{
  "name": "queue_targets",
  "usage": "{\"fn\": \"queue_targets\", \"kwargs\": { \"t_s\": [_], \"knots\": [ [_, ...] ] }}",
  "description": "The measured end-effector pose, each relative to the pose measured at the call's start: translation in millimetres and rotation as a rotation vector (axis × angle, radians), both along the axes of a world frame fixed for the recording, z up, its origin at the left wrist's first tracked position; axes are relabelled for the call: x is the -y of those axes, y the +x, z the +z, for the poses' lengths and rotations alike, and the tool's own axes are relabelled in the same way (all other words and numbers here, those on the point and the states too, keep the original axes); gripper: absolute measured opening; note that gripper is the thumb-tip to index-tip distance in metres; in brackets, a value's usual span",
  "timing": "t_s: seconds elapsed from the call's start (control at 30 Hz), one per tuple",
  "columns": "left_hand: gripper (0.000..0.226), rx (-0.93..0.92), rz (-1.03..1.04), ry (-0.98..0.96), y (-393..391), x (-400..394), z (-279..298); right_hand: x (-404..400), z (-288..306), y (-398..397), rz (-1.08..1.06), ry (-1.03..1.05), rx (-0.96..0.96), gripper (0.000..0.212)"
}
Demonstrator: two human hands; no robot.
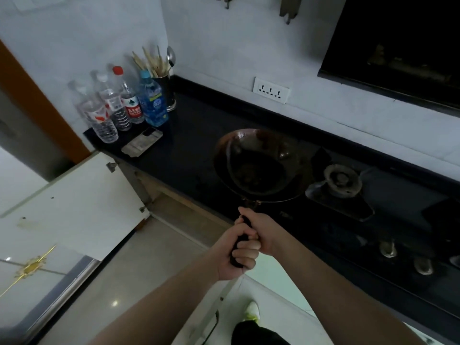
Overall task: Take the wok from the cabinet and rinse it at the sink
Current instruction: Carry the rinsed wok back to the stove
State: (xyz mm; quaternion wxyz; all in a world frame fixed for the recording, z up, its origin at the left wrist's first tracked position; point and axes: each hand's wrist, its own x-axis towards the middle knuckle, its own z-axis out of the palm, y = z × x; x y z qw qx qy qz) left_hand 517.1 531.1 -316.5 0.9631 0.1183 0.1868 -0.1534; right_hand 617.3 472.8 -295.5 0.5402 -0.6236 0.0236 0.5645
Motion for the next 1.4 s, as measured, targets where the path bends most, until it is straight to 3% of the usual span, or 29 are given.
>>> {"fn": "queue_targets", "kwargs": {
  "t_s": [1.03, 1.23, 1.4],
  "knots": [
    [0.021, -0.046, -0.004, 0.0, 77.3, -31.0, -19.1, -33.4, -32.6, 83.5, -0.03, 0.012, -0.078, 0.038],
    [0.019, -0.175, -0.07, 0.17, 71.7, -46.6, -19.0, -41.8, -41.6, 81.5, -0.084, -0.004, -0.127, 0.035],
    [0.022, -0.357, -0.061, 0.43, 60.0, -51.4, -8.3, -49.6, -43.4, 69.8, -0.278, 0.058, -0.333, 0.024]
  ]
}}
